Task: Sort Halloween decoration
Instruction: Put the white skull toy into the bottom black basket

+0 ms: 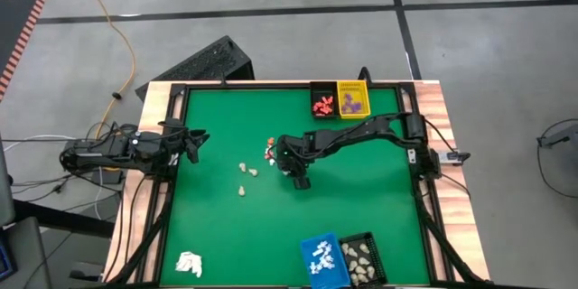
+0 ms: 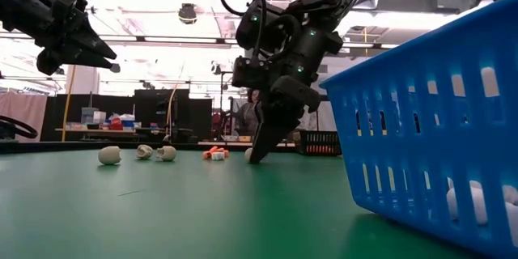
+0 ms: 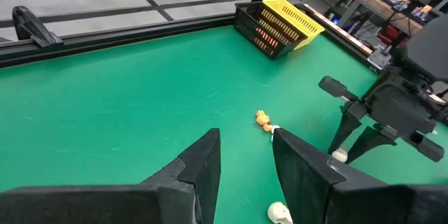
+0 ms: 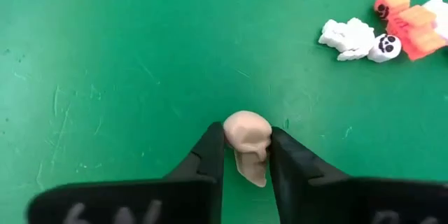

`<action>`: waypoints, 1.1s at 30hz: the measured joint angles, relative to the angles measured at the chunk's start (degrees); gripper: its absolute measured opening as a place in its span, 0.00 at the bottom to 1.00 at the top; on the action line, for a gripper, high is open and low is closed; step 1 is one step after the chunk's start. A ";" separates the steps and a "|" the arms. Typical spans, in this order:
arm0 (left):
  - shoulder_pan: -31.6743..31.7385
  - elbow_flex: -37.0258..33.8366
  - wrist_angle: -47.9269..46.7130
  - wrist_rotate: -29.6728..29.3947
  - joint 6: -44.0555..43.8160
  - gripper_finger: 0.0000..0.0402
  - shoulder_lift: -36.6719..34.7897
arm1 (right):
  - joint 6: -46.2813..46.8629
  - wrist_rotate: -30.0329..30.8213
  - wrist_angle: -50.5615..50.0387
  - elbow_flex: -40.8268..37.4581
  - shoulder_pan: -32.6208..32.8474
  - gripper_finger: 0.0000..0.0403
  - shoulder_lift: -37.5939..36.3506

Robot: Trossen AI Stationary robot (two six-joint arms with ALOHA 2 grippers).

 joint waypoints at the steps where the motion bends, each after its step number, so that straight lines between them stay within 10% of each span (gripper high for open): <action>1: 0.00 0.00 0.00 0.00 0.00 0.30 0.00 | 0.36 0.00 -0.02 0.00 -0.02 0.18 0.00; 21: -0.02 0.00 0.04 0.06 -0.03 0.30 0.00 | 6.82 0.52 -10.06 -0.31 3.56 0.06 -14.73; 33: -0.02 0.00 0.03 0.04 -0.03 0.30 0.00 | 37.22 1.55 -32.28 -0.20 22.95 0.06 -24.83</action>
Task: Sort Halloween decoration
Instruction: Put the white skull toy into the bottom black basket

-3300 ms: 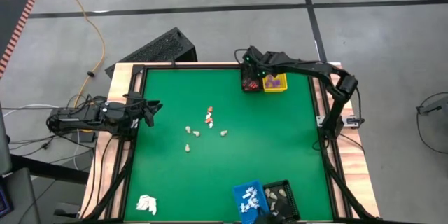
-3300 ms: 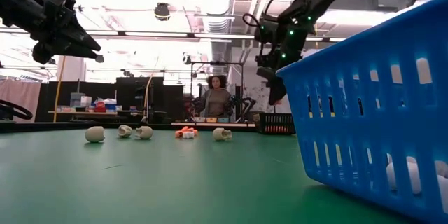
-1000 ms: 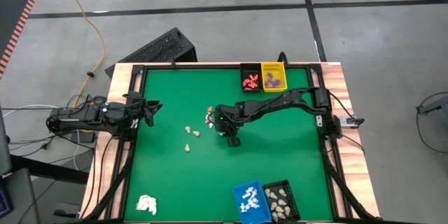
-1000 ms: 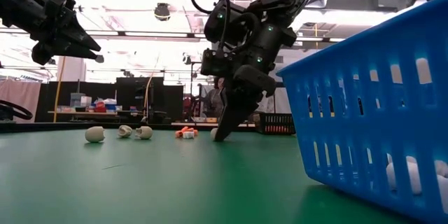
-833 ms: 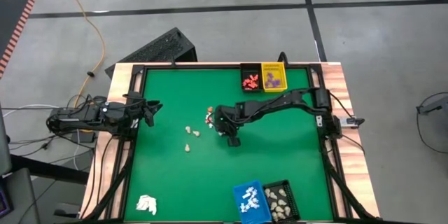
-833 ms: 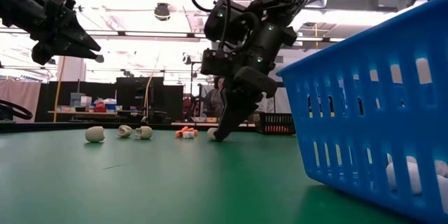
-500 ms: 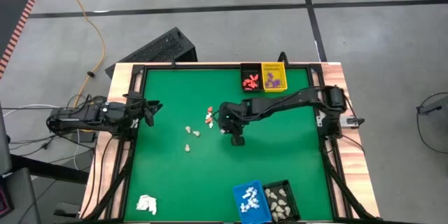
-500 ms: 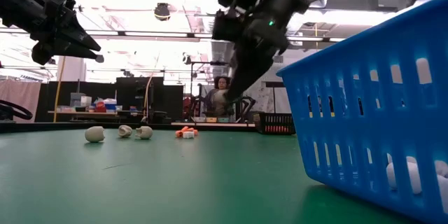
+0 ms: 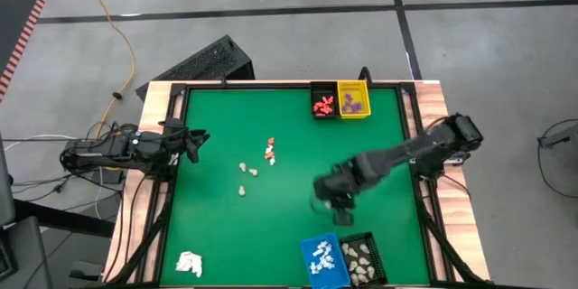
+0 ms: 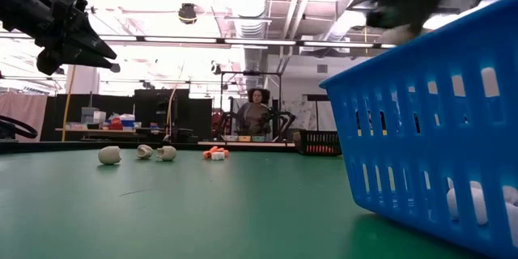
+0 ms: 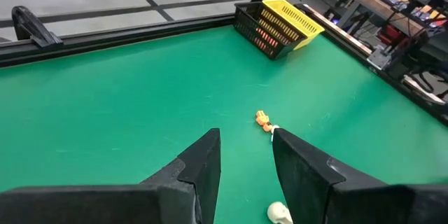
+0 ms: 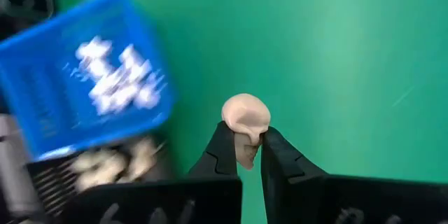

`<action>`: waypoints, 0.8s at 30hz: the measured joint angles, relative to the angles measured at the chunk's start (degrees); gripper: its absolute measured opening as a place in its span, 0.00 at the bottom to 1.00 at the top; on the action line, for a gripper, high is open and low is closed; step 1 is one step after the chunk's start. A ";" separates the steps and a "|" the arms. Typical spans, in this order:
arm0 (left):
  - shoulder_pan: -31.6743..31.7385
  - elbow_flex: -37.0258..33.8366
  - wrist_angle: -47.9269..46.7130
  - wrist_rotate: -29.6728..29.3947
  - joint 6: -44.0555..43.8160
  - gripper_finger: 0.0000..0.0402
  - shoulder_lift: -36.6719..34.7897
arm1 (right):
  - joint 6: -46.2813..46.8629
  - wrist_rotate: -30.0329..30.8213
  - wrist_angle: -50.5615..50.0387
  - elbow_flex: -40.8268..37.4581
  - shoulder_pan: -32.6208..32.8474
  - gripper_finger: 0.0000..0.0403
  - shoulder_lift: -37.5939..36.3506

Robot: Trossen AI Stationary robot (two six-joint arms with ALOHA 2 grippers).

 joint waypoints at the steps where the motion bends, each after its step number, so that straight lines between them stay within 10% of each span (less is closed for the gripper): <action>1: 0.01 0.00 0.02 -0.02 -0.02 0.30 0.00 | 3.35 0.00 -1.05 0.00 2.27 0.06 0.00; 12: 0.02 0.00 0.02 -0.02 -0.06 0.30 0.00 | 36.21 1.80 -1.09 0.07 21.94 0.10 2.31; 24: 0.00 0.00 0.02 -0.03 -0.41 0.30 0.00 | 49.51 2.57 0.11 0.07 26.03 0.19 3.54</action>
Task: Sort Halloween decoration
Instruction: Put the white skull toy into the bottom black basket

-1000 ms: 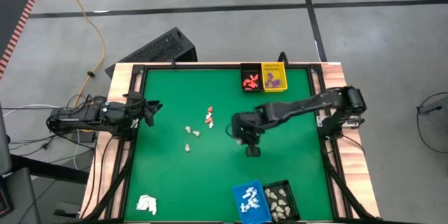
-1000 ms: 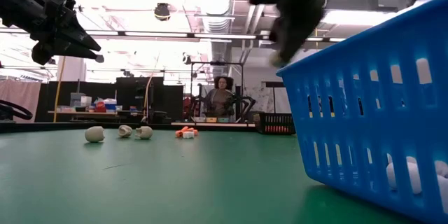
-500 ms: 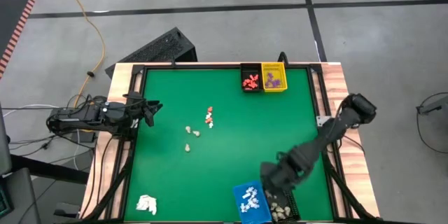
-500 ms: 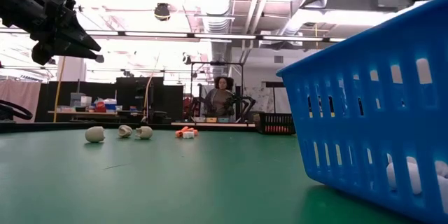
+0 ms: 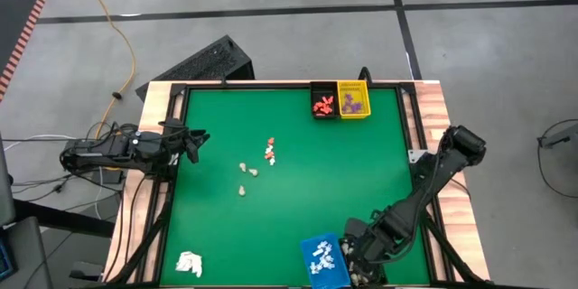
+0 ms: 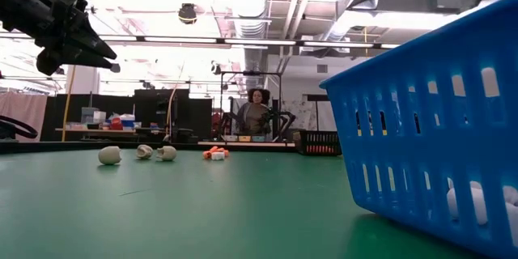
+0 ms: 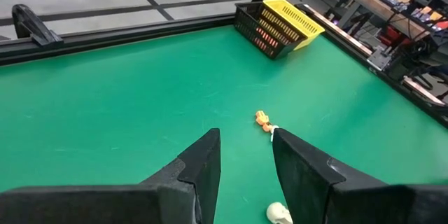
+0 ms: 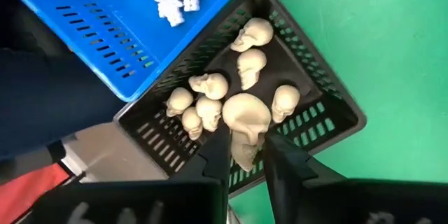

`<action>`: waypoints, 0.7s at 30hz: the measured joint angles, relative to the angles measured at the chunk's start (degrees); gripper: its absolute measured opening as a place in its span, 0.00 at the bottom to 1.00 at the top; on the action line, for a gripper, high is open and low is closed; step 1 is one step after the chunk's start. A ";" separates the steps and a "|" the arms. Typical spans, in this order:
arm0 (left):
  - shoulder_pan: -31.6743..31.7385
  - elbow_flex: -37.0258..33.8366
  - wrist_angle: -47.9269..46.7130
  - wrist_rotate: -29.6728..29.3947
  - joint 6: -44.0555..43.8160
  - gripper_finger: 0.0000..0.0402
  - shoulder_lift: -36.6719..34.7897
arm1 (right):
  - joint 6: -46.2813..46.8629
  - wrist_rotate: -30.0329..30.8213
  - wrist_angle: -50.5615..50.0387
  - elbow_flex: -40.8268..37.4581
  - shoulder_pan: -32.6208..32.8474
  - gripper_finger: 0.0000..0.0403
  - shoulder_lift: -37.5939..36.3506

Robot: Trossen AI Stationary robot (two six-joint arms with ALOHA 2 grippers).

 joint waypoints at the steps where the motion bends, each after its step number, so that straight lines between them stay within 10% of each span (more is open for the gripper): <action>1: 0.00 0.00 0.00 0.01 0.00 0.30 0.02 | 0.54 -0.04 0.14 0.02 0.04 0.21 0.00; 11: 0.00 0.00 0.00 0.01 0.00 0.30 0.02 | -4.72 1.53 0.21 0.02 -1.36 0.38 0.00; 21: 0.00 0.00 0.00 0.01 0.25 0.30 0.02 | -38.64 30.17 12.65 0.02 -14.69 0.40 0.00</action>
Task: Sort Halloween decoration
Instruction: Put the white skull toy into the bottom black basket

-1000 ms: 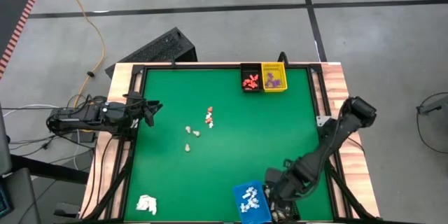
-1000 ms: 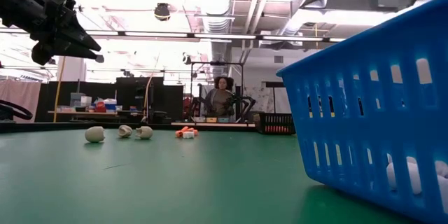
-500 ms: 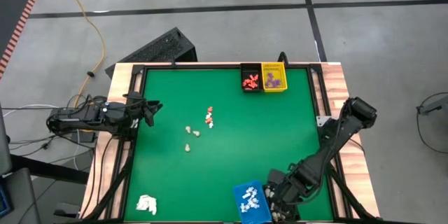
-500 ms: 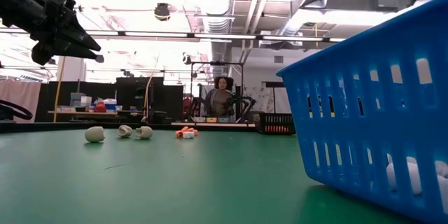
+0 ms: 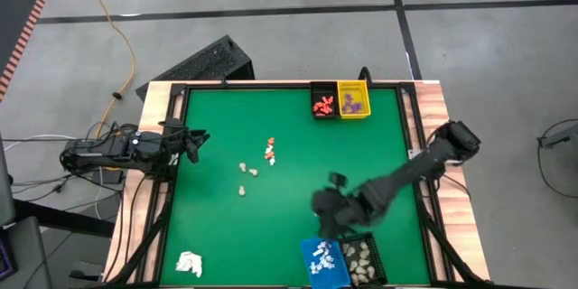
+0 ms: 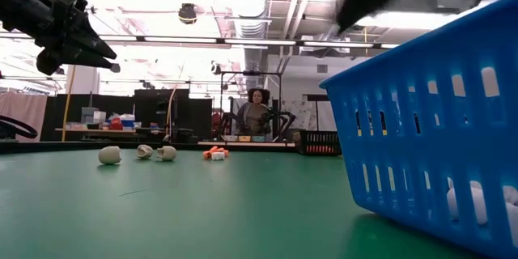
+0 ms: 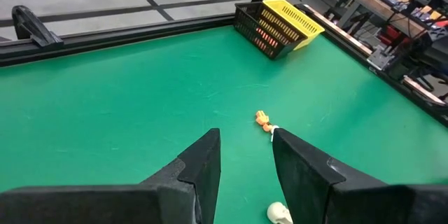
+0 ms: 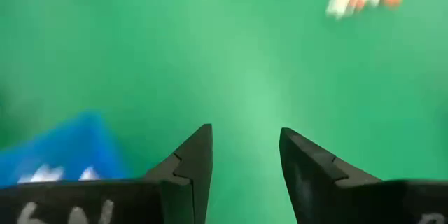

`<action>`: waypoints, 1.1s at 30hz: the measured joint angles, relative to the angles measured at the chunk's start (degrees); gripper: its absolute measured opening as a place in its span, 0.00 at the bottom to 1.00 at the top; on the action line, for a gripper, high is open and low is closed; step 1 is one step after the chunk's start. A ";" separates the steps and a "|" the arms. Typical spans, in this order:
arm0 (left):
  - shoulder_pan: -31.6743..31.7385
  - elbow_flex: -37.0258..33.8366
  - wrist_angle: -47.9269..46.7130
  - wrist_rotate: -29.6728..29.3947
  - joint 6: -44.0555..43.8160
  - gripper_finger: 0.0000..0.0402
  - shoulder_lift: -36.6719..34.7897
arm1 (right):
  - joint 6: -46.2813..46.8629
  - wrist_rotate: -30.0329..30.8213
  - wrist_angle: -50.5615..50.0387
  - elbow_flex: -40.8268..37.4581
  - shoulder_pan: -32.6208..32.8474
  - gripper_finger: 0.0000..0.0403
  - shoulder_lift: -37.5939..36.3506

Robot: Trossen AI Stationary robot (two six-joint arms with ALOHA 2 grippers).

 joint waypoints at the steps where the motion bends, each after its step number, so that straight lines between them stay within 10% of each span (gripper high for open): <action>1: 0.01 0.00 -0.01 0.00 0.02 0.30 0.00 | -4.48 0.78 3.17 0.00 -1.98 0.40 0.00; 16: 0.01 0.02 -0.12 -0.03 0.19 0.30 -0.02 | -37.06 -5.58 43.37 0.00 -20.47 0.40 11.02; 33: -0.01 0.02 -0.66 -0.21 0.21 0.30 -0.02 | -37.61 -14.28 65.46 0.07 -27.11 0.40 28.03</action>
